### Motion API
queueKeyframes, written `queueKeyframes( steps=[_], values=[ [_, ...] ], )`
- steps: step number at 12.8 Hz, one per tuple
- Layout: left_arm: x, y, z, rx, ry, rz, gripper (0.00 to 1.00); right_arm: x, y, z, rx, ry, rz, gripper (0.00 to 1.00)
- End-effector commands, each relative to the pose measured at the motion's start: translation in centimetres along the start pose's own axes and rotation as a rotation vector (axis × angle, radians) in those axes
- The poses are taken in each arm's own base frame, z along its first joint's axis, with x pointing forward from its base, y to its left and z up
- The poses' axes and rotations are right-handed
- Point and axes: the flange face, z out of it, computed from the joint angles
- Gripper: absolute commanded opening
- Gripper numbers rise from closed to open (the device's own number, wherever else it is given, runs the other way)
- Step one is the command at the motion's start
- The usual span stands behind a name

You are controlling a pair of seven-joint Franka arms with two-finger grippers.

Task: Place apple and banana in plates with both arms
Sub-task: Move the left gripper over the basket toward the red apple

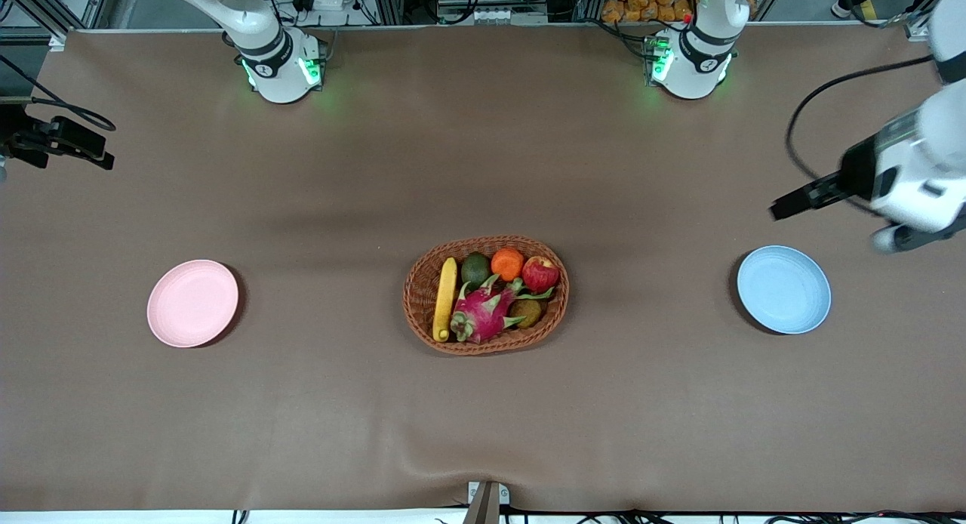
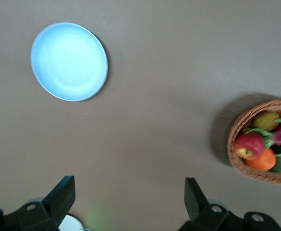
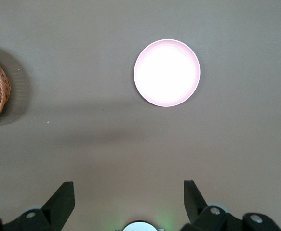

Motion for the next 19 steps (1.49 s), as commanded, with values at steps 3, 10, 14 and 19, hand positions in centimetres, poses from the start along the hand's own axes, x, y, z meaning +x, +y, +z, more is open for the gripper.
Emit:
queueKeyframes(
  steps=[3,10,14,19],
  values=[
    [0.4,7.2,5.1,-0.025,0.001,-0.074,1.00,-0.3,-0.3,0.4,0.004,-0.008,-0.002,1.00],
    [-4.0,19.5,15.2,-0.006,0.023,-0.341,1.00,-0.3,-0.3,0.7,0.004,-0.014,-0.002,1.00],
    [-5.6,22.5,19.4,0.031,0.062,-0.541,1.00,-0.3,-0.3,0.7,0.006,-0.014,-0.002,1.00],
    [-8.0,25.3,22.9,0.043,0.061,-0.704,1.00,-0.3,-0.3,0.7,0.006,-0.016,-0.002,1.00]
  ],
)
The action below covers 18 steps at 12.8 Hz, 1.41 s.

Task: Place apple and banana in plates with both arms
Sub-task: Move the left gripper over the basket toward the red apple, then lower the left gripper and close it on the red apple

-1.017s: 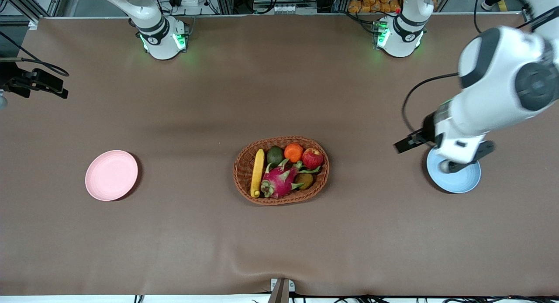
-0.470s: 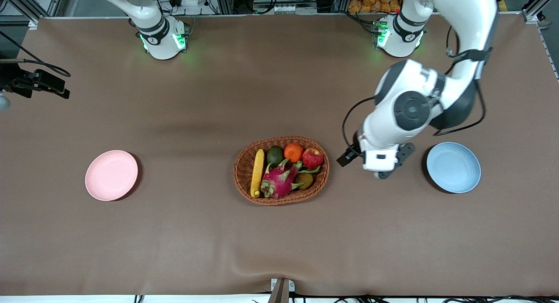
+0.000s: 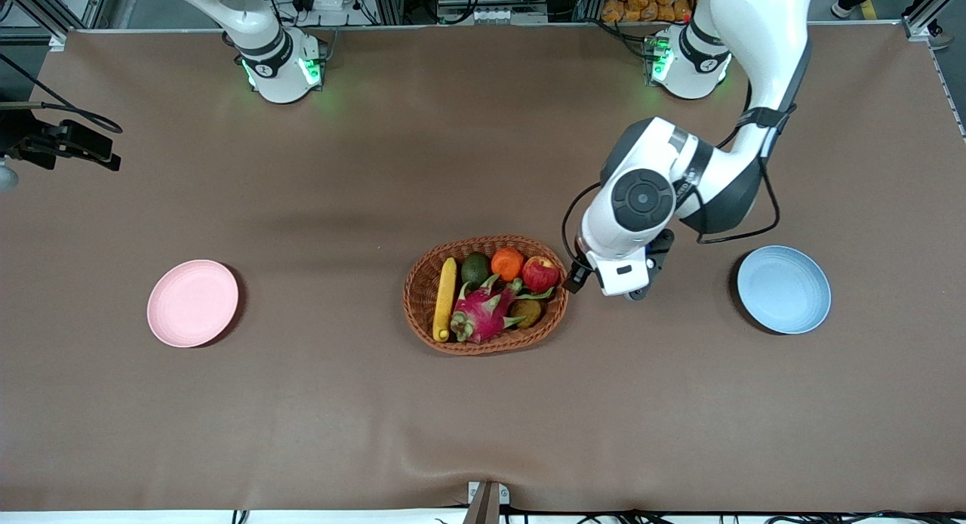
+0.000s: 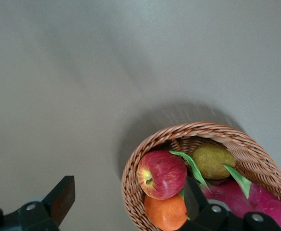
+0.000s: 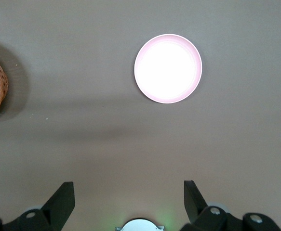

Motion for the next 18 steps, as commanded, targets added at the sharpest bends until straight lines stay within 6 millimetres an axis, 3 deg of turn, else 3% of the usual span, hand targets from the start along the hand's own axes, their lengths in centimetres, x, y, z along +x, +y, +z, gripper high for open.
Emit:
queueKeyframes(
  steps=[1,12,18],
  values=[
    [-2.0,1.2,1.9,-0.019,0.020,-0.010,1.00,-0.4,-0.2,-0.1,0.006,0.002,0.000,1.00],
    [-5.9,3.5,9.3,-0.101,0.044,0.030,1.00,-0.4,-0.2,-0.1,0.006,0.000,0.000,1.00],
    [-6.0,3.5,11.1,-0.078,0.059,0.043,1.00,-0.3,-0.2,0.1,0.006,-0.003,0.000,1.00]
  ],
)
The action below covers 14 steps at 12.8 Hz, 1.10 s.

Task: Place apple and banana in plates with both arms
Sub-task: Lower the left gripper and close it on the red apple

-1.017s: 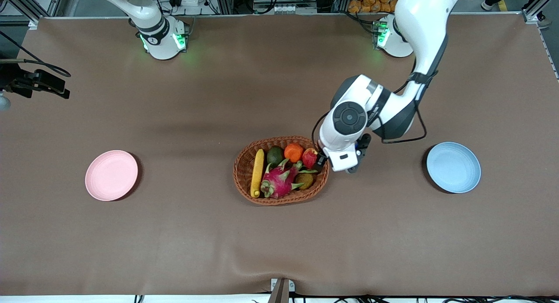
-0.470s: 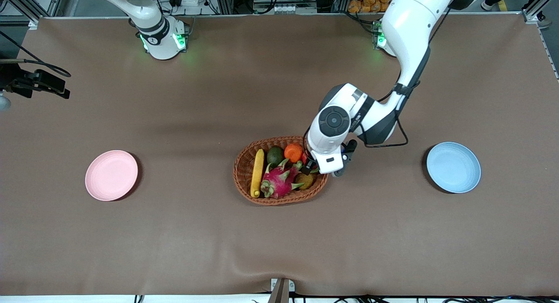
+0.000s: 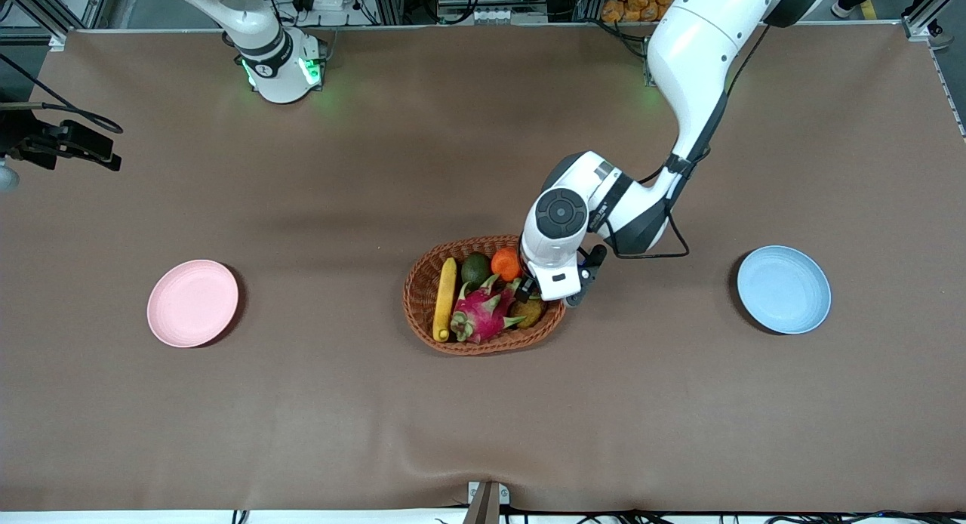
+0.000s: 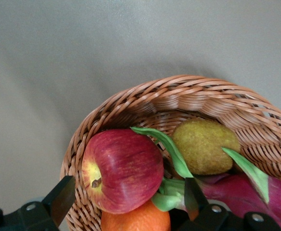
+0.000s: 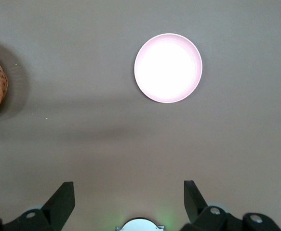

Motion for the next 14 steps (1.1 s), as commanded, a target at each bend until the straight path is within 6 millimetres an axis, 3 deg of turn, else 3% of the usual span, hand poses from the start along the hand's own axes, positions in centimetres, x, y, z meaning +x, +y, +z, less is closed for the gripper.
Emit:
queueKeyframes(
  steps=[1,4,5,7,8,9,10,12,14],
  values=[
    [-0.1,0.5,0.9,-0.004,0.025,-0.002,1.00,-0.3,-0.2,0.1,0.006,-0.002,0.000,1.00],
    [-0.5,0.3,2.4,0.016,0.029,0.005,0.99,-0.3,-0.1,0.3,0.006,-0.008,0.000,1.00],
    [-0.7,0.3,2.7,0.019,0.028,0.007,0.92,-0.3,-0.1,0.3,0.006,-0.008,0.000,1.00],
    [-0.6,0.3,2.9,0.022,0.027,0.009,0.62,-0.3,-0.2,0.3,0.006,-0.008,-0.001,1.00],
    [-0.7,0.3,2.9,0.022,0.027,0.010,0.43,-0.3,-0.2,0.4,0.006,-0.010,-0.001,1.00],
    [-0.8,0.3,2.8,0.021,0.027,0.012,0.16,-0.3,-0.2,0.5,0.007,-0.010,-0.001,1.00],
    [-0.6,0.4,2.4,0.014,0.028,0.014,0.00,-0.3,-0.2,0.5,0.007,-0.010,-0.001,1.00],
    [0.5,0.7,-0.5,-0.015,0.034,0.008,0.00,-0.3,-0.3,0.7,0.007,-0.013,-0.003,1.00],
    [3.2,0.3,-4.4,-0.008,0.071,0.018,0.00,-0.2,-0.6,0.8,0.020,-0.016,-0.006,1.00]
  ],
)
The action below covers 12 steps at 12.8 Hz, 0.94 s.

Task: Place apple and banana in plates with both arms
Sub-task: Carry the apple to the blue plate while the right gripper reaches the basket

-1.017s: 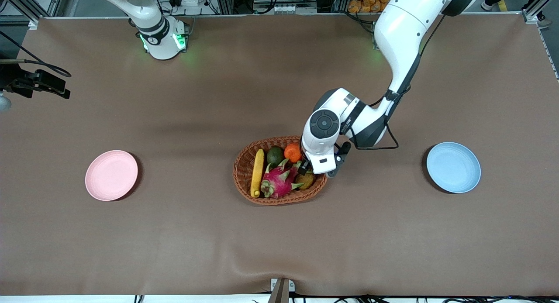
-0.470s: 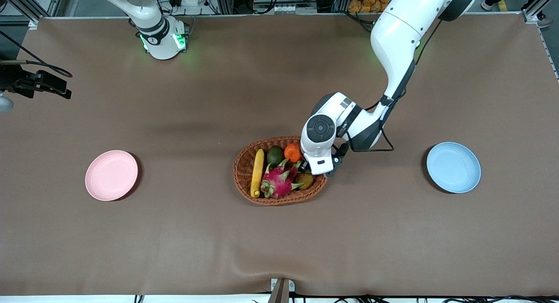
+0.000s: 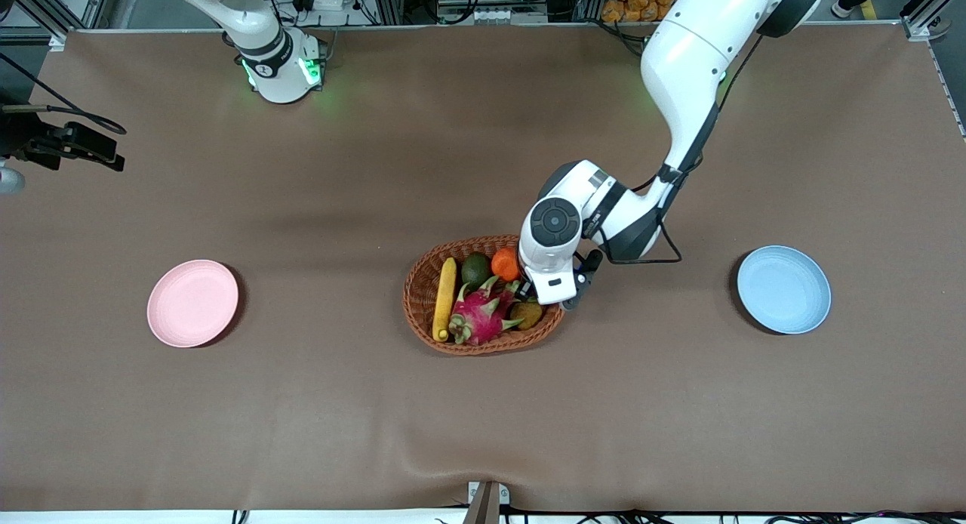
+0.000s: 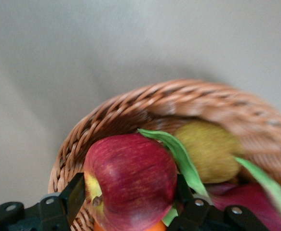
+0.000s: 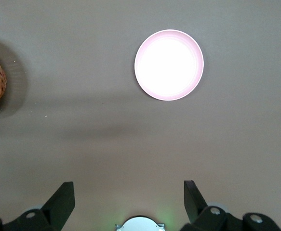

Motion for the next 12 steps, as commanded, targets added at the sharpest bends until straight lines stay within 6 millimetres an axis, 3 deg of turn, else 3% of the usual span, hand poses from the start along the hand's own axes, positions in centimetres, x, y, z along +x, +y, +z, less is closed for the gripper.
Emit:
queueKeyframes(
  steps=[1,2,3,6,9,12],
  values=[
    [2.6,-0.9,-7.0,0.013,0.084,0.061,0.00,-0.1,-0.6,0.4,0.029,-0.007,-0.006,1.00],
    [4.2,-1.3,-8.7,0.027,0.092,0.093,0.00,0.3,-0.8,1.1,0.045,-0.019,-0.008,1.00],
    [7.4,-1.8,-11.6,0.021,0.096,0.113,0.00,0.8,-1.5,2.0,0.056,-0.031,-0.017,1.00],
    [15.6,-4.3,-17.0,0.039,0.085,0.247,0.00,3.8,-4.6,6.2,0.079,-0.074,-0.061,1.00],
    [25.4,-7.8,-19.2,0.057,0.034,0.369,0.00,7.9,-8.2,12.0,0.147,-0.099,-0.092,1.00],
    [33.2,-11.3,-19.1,0.070,-0.019,0.462,0.00,11.6,-15.5,17.3,0.209,-0.025,-0.180,1.00]
  ],
)
